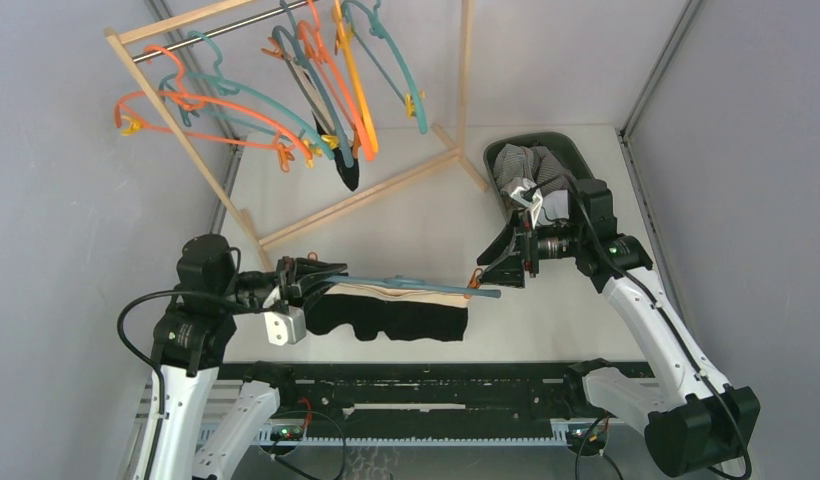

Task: Remove the underwear clipped to the hanger
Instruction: Remove the underwear from the hanger.

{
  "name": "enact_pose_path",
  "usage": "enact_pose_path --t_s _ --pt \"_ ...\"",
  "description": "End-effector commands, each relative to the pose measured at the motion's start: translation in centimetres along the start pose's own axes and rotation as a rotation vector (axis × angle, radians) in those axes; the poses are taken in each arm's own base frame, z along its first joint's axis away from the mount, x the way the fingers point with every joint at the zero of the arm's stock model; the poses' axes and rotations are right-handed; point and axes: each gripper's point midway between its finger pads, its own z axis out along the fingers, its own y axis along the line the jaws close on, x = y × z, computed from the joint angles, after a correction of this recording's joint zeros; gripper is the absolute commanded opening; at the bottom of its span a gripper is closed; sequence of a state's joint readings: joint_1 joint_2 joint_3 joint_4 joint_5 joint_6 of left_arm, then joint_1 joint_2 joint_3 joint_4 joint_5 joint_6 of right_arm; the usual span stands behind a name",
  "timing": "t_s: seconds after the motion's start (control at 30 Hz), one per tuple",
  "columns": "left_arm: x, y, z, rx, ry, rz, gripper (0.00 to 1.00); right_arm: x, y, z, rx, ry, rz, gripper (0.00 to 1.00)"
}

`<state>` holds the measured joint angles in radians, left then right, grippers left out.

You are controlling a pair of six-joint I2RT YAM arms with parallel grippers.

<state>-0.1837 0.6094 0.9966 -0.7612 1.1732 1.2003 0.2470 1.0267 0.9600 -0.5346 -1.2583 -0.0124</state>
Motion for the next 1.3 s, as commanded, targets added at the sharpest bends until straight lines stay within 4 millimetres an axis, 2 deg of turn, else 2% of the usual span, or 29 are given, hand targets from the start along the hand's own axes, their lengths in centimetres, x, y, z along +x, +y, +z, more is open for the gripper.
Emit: enact_pose_path --t_s 0.0,0.3,0.57,0.67,0.83,1.03,1.27 --pt "-0.2 0.7 0.2 0.000 -0.017 0.055 0.00 -0.3 0.5 -0.1 -0.019 -0.008 -0.024 0.63" --pt "-0.5 1.0 0.2 0.001 -0.026 0.069 0.00 0.3 -0.6 0.3 0.010 0.013 0.005 0.69" --pt "-0.2 0.8 0.2 0.001 -0.017 0.071 0.00 -1.0 -0.4 -0.6 0.041 -0.037 -0.049 0.68" --pt "-0.3 0.9 0.2 -0.001 -0.018 0.075 0.00 -0.6 -0.5 -0.4 0.033 -0.024 -0.024 0.67" --pt "-0.5 1.4 0.2 -0.005 -0.015 0.097 0.00 0.8 -0.9 0.4 -0.003 0.027 0.039 0.63" --pt "-0.5 1.7 0.3 -0.001 -0.016 0.134 0.00 1.2 -0.3 0.9 -0.051 0.046 0.054 0.60" --pt "-0.3 1.6 0.4 0.004 -0.015 0.160 0.00 1.2 -0.5 1.0 -0.072 0.049 0.072 0.47"
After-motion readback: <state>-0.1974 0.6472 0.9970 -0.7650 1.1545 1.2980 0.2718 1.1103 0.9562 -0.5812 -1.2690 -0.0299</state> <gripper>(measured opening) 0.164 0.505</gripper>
